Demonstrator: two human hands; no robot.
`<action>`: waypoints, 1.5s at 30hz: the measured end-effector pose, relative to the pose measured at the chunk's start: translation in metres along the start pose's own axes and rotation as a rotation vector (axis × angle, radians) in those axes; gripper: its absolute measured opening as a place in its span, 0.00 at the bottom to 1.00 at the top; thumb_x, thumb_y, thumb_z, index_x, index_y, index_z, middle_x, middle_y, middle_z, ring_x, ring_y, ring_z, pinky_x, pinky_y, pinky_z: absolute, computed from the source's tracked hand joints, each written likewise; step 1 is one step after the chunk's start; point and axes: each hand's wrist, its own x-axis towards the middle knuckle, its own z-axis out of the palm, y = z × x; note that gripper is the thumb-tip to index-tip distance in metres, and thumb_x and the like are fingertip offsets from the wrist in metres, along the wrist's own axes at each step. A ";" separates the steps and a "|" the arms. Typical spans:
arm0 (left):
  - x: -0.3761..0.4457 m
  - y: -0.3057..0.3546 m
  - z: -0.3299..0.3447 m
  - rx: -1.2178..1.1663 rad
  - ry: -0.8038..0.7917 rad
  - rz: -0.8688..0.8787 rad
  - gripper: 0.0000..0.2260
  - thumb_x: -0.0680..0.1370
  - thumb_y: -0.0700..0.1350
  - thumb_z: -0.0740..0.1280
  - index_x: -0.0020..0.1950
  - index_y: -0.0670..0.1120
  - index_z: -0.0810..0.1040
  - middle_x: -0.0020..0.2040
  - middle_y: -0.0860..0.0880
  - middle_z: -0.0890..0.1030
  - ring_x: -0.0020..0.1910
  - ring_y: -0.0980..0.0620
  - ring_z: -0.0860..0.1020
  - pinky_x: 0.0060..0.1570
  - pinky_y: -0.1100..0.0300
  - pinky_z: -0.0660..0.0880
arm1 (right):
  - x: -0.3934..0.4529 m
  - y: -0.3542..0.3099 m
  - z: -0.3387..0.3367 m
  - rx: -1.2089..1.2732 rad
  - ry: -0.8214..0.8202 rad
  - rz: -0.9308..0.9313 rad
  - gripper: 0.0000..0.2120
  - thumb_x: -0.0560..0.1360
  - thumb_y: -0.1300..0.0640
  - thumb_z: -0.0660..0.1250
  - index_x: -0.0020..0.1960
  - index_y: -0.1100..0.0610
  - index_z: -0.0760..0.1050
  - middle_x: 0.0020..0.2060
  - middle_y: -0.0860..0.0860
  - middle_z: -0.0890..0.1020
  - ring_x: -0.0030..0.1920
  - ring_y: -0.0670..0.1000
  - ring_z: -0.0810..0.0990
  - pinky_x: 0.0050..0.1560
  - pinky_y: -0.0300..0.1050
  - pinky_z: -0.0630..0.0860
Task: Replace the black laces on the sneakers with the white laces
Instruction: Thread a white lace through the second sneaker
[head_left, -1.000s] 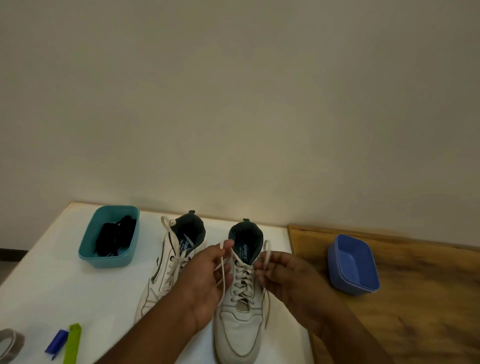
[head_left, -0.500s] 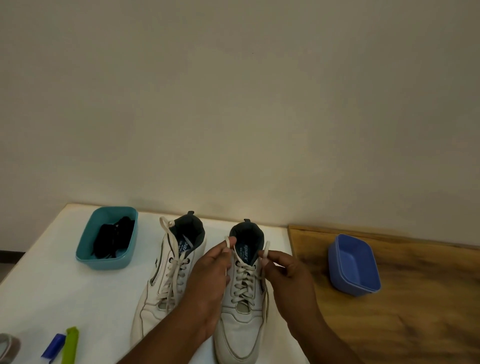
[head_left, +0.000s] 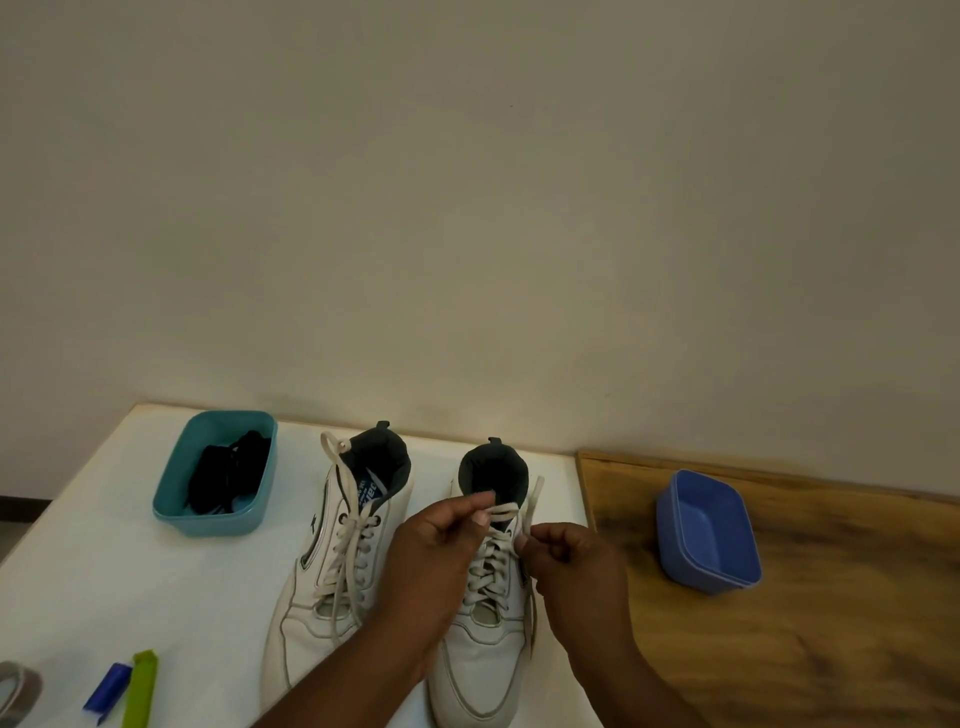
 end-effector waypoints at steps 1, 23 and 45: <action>0.000 -0.001 0.000 0.024 0.005 0.011 0.10 0.80 0.42 0.69 0.55 0.56 0.84 0.46 0.55 0.86 0.45 0.59 0.83 0.39 0.69 0.78 | 0.000 0.000 -0.001 0.006 -0.003 0.007 0.06 0.73 0.57 0.78 0.40 0.48 0.84 0.35 0.46 0.86 0.37 0.45 0.84 0.42 0.44 0.81; 0.015 -0.025 -0.004 0.699 0.061 0.551 0.07 0.81 0.50 0.65 0.53 0.58 0.83 0.50 0.62 0.79 0.51 0.58 0.78 0.52 0.63 0.75 | 0.002 0.000 -0.003 -0.087 -0.056 -0.071 0.06 0.77 0.57 0.73 0.42 0.50 0.83 0.37 0.44 0.85 0.38 0.45 0.83 0.40 0.37 0.78; 0.012 -0.002 -0.006 -0.012 -0.125 -0.006 0.08 0.79 0.42 0.69 0.58 0.47 0.84 0.49 0.49 0.87 0.51 0.51 0.85 0.56 0.52 0.81 | -0.006 -0.028 -0.005 0.225 -0.201 -0.127 0.08 0.84 0.61 0.61 0.52 0.60 0.78 0.42 0.54 0.86 0.46 0.50 0.85 0.48 0.41 0.80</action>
